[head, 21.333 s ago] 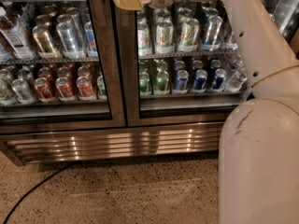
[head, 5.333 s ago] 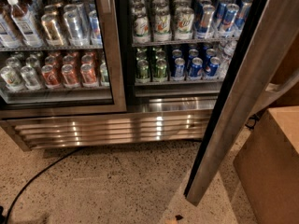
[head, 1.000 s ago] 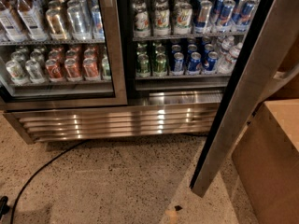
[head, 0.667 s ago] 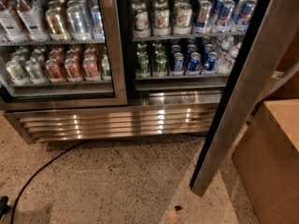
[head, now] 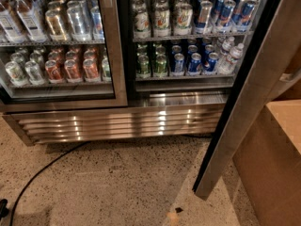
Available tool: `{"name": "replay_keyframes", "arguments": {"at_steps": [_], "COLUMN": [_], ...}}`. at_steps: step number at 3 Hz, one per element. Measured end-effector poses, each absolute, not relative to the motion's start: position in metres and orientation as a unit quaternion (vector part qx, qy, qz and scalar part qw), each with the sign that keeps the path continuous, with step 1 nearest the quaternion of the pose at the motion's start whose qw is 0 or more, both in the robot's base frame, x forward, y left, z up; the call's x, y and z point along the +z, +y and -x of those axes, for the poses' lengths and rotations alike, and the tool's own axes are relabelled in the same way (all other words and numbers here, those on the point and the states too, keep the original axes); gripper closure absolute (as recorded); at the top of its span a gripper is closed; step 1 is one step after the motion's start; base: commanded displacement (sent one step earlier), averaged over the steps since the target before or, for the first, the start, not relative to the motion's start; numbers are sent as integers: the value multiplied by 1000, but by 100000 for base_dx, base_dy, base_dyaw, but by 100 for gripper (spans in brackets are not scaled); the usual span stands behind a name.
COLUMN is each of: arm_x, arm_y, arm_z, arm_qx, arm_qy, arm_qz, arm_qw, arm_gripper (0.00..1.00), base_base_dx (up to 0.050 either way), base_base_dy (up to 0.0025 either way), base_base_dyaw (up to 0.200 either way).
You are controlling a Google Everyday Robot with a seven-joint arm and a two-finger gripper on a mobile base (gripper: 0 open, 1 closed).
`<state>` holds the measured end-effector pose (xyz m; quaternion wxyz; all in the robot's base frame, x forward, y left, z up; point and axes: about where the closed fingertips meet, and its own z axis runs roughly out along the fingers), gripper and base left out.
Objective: Open right fridge door
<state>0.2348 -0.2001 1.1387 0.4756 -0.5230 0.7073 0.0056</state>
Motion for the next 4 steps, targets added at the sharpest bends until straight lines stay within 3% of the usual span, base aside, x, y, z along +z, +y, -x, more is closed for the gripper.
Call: {"name": "replay_keyframes", "arguments": {"at_steps": [4], "arm_x": [1138], "arm_y": [-197], "arm_z": [-219], "arm_qx": [-3], "arm_qy": [701], "arm_qz": [538], "arm_qw": [469], "arm_gripper": [0], "base_base_dx": [0], "base_base_dy": [0], "base_base_dyaw": [0]}}
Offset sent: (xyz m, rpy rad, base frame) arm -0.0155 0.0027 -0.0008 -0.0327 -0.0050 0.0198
